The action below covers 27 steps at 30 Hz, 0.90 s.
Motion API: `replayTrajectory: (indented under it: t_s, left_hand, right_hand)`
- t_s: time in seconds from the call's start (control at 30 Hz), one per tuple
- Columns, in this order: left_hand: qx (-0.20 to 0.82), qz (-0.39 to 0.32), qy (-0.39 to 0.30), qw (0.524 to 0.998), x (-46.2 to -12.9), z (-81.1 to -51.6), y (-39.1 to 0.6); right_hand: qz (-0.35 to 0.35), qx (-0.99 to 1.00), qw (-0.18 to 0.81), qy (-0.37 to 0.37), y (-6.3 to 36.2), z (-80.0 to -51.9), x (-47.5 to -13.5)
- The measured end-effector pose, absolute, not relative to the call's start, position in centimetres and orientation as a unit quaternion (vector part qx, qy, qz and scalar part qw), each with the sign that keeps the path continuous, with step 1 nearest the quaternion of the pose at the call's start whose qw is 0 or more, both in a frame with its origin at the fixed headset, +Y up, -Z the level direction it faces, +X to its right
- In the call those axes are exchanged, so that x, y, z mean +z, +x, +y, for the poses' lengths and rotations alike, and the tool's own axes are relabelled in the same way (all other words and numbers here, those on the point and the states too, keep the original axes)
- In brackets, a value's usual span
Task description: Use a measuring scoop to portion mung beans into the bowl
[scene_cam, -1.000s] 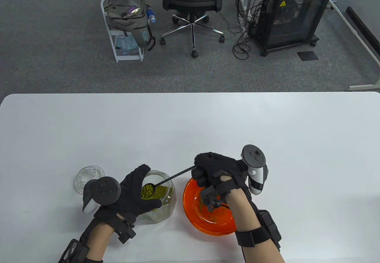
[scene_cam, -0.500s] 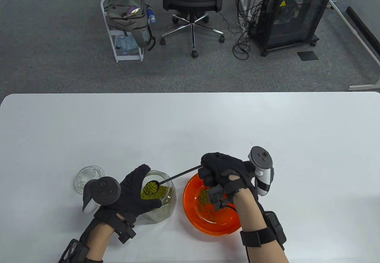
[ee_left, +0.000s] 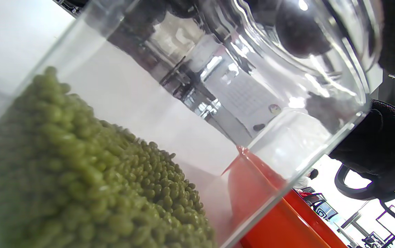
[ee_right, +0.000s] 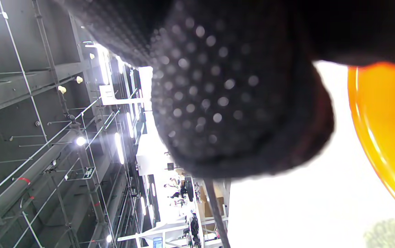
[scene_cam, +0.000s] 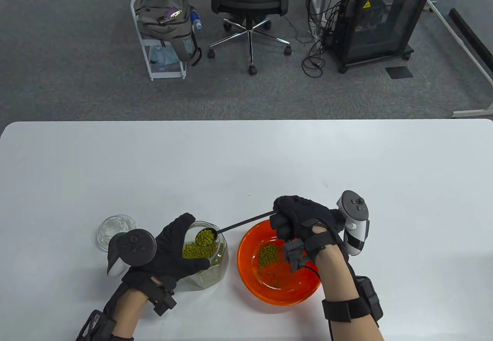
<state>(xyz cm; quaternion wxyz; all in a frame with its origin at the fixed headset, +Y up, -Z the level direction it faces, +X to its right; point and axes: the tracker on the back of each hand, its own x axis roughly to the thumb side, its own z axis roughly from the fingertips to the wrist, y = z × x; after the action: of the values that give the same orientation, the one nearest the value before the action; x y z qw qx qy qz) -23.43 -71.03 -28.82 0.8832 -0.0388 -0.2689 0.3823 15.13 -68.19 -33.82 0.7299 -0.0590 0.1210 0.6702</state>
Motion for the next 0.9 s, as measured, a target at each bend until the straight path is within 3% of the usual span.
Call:
replayTrajectory:
  t_s: [0.4,0.9]
  left_hand:
    - [0.383,-0.269,-0.039,0.883,-28.8,-71.0,-23.4]
    - [0.383,-0.269,-0.039,0.883,-28.8,-71.1,-23.4]
  right_hand:
    - [0.100,0.654,0.747,-0.067,19.5,-67.7,-33.2]
    - [0.078,0.665,0.734,-0.116,26.9,-70.0,-32.0]
